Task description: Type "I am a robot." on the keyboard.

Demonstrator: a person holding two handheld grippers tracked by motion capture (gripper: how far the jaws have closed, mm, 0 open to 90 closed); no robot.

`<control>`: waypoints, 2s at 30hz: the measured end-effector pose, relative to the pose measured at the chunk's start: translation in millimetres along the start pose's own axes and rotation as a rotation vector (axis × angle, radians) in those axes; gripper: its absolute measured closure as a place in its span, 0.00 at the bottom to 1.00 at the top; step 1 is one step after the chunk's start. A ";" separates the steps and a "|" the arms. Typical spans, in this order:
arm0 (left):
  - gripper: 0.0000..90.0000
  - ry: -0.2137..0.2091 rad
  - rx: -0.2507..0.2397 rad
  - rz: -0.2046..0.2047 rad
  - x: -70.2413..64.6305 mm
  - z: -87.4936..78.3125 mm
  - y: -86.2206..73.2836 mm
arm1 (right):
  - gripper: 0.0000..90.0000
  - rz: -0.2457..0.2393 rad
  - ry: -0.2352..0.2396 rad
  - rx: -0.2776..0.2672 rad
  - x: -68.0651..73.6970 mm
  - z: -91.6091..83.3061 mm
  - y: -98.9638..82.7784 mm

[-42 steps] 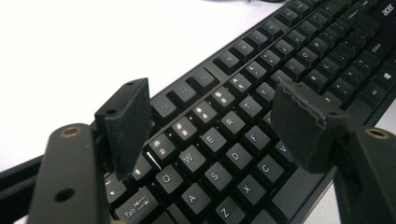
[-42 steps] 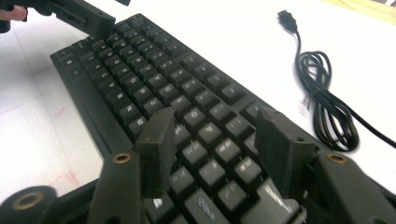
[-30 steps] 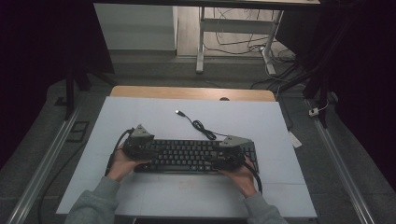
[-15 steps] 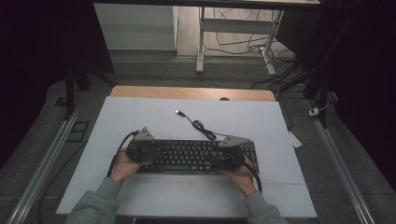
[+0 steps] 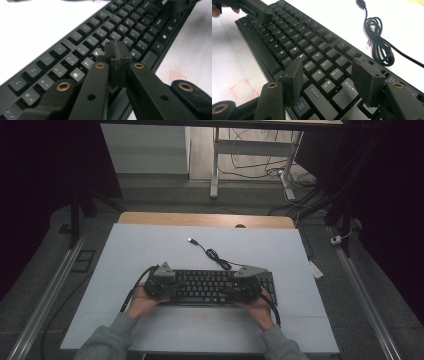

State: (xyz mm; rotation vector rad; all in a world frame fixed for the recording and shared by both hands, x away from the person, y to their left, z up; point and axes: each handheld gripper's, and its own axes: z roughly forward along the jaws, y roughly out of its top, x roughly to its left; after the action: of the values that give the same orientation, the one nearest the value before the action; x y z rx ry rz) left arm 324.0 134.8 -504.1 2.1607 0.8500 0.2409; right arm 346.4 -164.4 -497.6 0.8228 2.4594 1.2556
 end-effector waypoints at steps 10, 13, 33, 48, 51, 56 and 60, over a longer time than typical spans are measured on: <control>0.99 -0.021 0.042 0.015 -3.7 8.3 -2.0 | 0.48 0.001 -0.001 0.004 0.0 0.6 -0.2; 0.99 -0.022 0.056 0.022 -4.9 11.1 -2.7 | 0.48 0.001 0.000 0.006 0.1 0.7 -0.2; 0.98 -0.011 0.082 0.025 -4.8 17.0 -5.5 | 0.48 0.003 -0.002 0.016 -0.4 1.6 -0.6; 0.99 0.010 0.002 0.011 -0.5 4.5 -2.8 | 0.47 0.002 -0.005 0.020 -1.2 2.6 -1.0; 0.97 0.024 -0.042 -0.023 4.8 -3.5 -2.6 | 0.47 0.004 -0.006 0.018 -1.5 2.0 -1.0; 0.69 0.074 -0.089 -0.081 13.8 -12.8 -3.7 | 0.47 0.004 -0.011 0.016 -2.2 1.1 -0.9; 0.53 0.103 -0.099 -0.115 19.2 -15.9 -4.9 | 0.47 0.005 -0.011 0.019 -3.2 1.7 -1.3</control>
State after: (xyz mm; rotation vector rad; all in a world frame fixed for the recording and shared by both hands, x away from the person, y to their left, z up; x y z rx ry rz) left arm 329.4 159.1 -498.9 2.0143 0.9967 0.3312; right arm 349.3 -165.8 -499.7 0.8388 2.4664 1.2279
